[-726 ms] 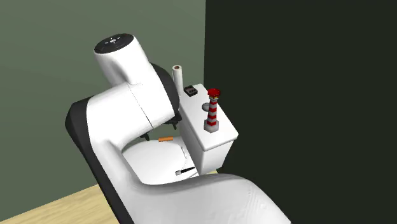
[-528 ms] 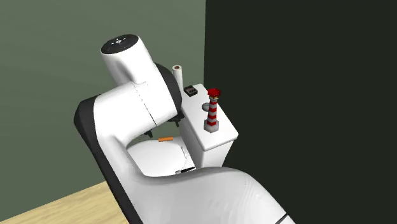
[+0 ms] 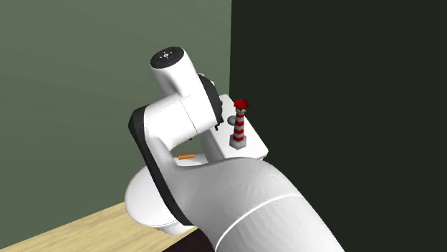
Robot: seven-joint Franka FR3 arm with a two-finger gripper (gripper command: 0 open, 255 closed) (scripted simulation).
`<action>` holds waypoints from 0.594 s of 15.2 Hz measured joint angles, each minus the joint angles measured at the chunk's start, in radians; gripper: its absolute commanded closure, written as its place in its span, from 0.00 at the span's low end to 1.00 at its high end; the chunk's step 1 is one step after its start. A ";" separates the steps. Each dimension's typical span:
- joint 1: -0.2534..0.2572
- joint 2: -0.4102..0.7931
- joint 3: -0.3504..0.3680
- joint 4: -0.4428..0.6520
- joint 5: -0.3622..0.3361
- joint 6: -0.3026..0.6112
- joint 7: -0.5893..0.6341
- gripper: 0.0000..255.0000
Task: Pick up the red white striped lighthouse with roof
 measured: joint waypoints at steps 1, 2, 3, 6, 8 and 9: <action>-0.011 0.024 -0.009 0.002 -0.015 0.032 0.003 0.00; -0.023 0.049 -0.022 0.010 -0.030 0.061 0.000 0.00; -0.035 0.060 -0.033 0.011 -0.045 0.085 -0.003 0.00; -0.066 0.125 -0.057 0.018 -0.086 0.175 0.011 0.00; -0.088 0.172 -0.078 0.034 -0.112 0.230 0.014 0.00; -0.099 0.205 -0.091 0.054 -0.124 0.257 0.012 0.00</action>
